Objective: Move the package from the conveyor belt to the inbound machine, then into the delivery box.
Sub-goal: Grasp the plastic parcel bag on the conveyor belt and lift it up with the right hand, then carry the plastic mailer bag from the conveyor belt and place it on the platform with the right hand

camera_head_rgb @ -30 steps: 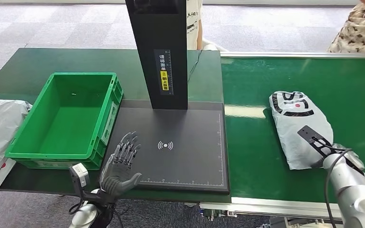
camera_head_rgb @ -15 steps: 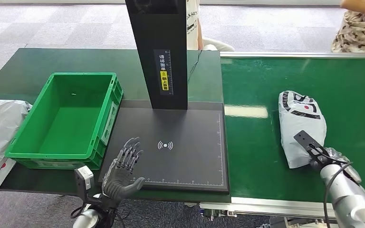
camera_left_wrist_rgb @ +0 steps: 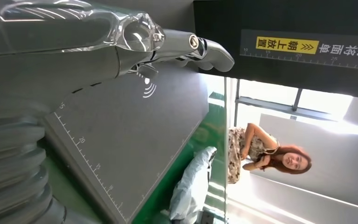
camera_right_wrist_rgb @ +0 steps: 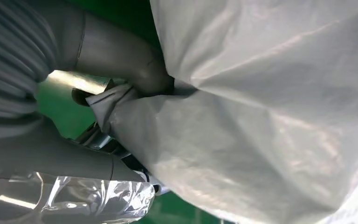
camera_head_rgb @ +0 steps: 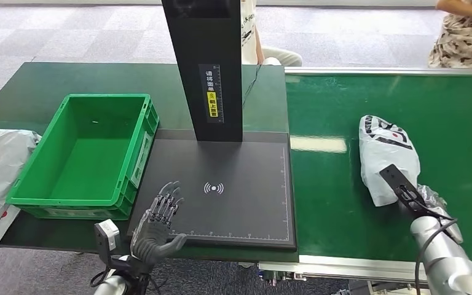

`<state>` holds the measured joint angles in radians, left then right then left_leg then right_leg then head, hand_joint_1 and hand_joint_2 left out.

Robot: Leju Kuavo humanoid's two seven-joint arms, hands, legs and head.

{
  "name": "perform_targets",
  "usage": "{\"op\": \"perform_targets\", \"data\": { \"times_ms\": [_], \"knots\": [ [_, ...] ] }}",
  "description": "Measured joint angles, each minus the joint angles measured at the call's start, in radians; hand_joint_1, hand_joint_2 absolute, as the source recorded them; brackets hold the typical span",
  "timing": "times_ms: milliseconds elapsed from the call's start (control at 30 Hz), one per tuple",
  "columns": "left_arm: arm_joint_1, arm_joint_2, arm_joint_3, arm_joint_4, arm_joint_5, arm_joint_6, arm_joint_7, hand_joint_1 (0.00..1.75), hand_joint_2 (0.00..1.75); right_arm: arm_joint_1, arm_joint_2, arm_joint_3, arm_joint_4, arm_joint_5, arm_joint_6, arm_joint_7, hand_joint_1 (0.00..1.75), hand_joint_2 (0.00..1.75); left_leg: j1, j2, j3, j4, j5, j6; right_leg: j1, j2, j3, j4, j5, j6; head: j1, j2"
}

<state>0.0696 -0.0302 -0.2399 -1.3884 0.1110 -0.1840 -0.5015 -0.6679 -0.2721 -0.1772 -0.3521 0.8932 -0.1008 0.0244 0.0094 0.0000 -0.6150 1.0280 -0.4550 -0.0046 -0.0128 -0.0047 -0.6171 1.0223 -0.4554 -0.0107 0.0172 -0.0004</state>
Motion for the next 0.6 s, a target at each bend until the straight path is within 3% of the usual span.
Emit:
{"op": "perform_targets", "data": {
  "times_ms": [333,500,600],
  "knots": [
    [0.032,-0.01,0.006,-0.048,-0.016,0.007,-0.007,0.0,1.75,0.033,0.039,-0.026,-0.174,-0.138,-0.251,-0.301,1.75,1.75,0.0,0.0,0.0,0.0,0.0,0.0,0.0,0.0,0.0,0.0,0.0,0.0,0.0,0.0],
    [0.028,-0.015,0.007,-0.053,-0.017,0.007,-0.015,0.0,1.75,0.091,0.074,-0.014,-0.341,-0.244,-0.291,-0.437,1.75,1.75,0.0,0.0,0.0,0.0,0.0,0.0,0.0,-0.001,0.0,0.0,0.0,0.0,0.0,0.0],
    [0.019,-0.018,0.007,-0.053,-0.025,0.024,-0.027,0.0,1.75,0.137,0.095,0.015,-0.455,-0.299,-0.257,-0.487,1.75,1.75,0.0,0.0,0.0,0.0,0.0,0.0,0.0,-0.001,0.0,0.0,-0.001,0.0,0.0,0.0]
  ]
}}
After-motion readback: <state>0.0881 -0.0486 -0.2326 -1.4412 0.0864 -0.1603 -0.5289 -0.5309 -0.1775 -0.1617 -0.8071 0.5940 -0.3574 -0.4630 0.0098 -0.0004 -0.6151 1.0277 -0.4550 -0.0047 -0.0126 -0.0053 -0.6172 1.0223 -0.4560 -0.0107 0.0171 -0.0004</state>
